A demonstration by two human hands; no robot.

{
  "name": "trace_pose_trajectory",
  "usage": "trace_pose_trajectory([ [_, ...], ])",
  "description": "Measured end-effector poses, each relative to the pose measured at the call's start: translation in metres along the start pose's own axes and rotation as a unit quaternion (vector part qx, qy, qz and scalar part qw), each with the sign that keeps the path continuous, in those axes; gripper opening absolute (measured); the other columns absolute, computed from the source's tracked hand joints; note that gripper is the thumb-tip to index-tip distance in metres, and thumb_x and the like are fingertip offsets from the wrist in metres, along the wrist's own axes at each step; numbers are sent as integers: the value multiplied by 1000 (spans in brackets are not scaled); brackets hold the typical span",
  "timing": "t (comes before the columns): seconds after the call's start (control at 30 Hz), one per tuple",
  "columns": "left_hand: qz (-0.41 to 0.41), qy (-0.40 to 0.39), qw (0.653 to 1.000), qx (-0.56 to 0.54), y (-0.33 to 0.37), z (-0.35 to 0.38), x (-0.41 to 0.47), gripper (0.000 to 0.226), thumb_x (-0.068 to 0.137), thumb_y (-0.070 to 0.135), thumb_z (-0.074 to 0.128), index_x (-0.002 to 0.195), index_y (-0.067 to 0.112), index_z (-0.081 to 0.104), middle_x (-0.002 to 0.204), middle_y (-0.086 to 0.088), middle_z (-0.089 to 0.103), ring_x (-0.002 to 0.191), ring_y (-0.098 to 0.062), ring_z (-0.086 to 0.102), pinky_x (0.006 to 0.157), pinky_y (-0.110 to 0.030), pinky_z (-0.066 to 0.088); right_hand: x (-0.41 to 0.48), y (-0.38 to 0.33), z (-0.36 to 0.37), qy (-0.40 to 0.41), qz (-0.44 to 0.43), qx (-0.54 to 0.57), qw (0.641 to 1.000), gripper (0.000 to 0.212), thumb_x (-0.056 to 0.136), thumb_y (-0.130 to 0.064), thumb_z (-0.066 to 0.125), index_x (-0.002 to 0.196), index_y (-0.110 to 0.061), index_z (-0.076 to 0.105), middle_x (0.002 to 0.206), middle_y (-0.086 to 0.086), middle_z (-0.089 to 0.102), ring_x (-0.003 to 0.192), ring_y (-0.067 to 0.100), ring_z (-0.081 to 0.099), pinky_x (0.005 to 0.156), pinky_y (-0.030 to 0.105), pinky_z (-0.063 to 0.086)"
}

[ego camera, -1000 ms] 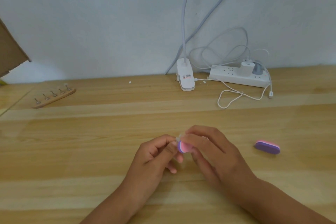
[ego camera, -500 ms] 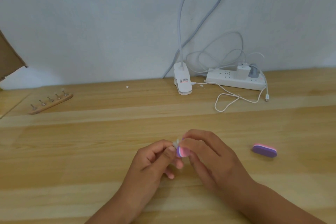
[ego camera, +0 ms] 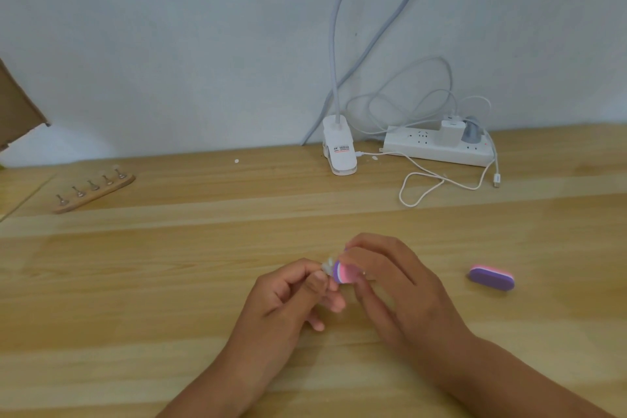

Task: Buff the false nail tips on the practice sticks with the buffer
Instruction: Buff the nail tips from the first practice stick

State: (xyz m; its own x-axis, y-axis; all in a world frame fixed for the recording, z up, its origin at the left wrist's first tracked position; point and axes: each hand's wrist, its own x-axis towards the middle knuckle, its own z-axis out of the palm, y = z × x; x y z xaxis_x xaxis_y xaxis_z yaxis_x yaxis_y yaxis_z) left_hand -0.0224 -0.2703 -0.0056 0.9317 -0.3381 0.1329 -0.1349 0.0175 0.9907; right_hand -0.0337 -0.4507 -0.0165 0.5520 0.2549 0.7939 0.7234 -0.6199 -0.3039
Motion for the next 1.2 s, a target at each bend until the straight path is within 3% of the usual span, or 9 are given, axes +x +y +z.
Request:
trace_pose_trajectory([
  [0.17, 2, -5, 1000, 3, 0, 0, 0, 27, 91, 25, 52, 88, 6, 71, 75, -10, 71, 73, -14, 67, 57, -23, 50, -3, 1, 0, -24, -11, -9, 1000, 21, 94, 0, 53, 108, -9, 67, 116, 5, 60, 98, 20, 63, 80, 32, 52],
  [0.27, -2, 3, 1000, -5, 0, 1, 0, 28, 89, 25, 52, 85, 3, 68, 73, -9, 71, 71, -13, 66, 56, -23, 49, 1, 2, 0, -2, 17, -10, 1000, 23, 93, -1, 52, 111, -12, 61, 118, 1, 57, 101, 19, 62, 80, 32, 51],
  [0.43, 7, -12, 1000, 8, 1, 1, 0, 26, 90, 24, 53, 90, 5, 71, 76, -9, 71, 74, -13, 67, 57, -24, 49, -1, -1, 1, -19, -29, 1, 999, 23, 95, -1, 55, 113, -13, 61, 116, 7, 62, 100, 20, 63, 82, 32, 53],
  [0.6, 5, 3, 1000, -3, 0, 0, 1, 27, 89, 25, 52, 85, 4, 68, 74, -10, 71, 73, -14, 67, 56, -24, 50, -1, 4, 1, 6, 15, -22, 1000, 25, 93, -1, 59, 114, -14, 62, 115, 3, 60, 98, 20, 63, 78, 36, 53],
  [0.7, 12, -1, 1000, 2, 1, 0, 1, 27, 89, 26, 54, 91, 4, 70, 77, -11, 72, 76, -16, 68, 56, -24, 50, -2, 1, 2, -8, -12, -11, 1000, 26, 96, -6, 58, 120, -16, 57, 117, 5, 62, 100, 22, 64, 81, 36, 53],
  [0.9, 10, 9, 1000, -12, 2, 0, 0, 26, 90, 23, 55, 87, 0, 69, 75, -7, 70, 74, -12, 66, 56, -24, 50, -1, 4, 1, 10, 28, -39, 999, 24, 93, -2, 57, 114, -11, 67, 117, 3, 59, 97, 22, 64, 78, 36, 54],
  [1.07, 13, 2, 1000, 2, 4, 1, -1, 19, 91, 28, 62, 93, 14, 76, 82, -5, 73, 78, -10, 67, 57, -23, 51, -2, -1, 1, -24, -17, -20, 999, 28, 99, -4, 51, 120, -7, 69, 119, 10, 64, 104, 22, 65, 87, 30, 53],
  [1.2, 10, 13, 1000, 6, 3, 1, -1, 16, 88, 27, 62, 89, 20, 76, 81, -3, 74, 79, -9, 68, 56, -23, 51, -1, 3, 0, -6, 22, -47, 999, 30, 91, 3, 57, 117, -3, 72, 117, 12, 65, 102, 24, 65, 85, 33, 53],
])
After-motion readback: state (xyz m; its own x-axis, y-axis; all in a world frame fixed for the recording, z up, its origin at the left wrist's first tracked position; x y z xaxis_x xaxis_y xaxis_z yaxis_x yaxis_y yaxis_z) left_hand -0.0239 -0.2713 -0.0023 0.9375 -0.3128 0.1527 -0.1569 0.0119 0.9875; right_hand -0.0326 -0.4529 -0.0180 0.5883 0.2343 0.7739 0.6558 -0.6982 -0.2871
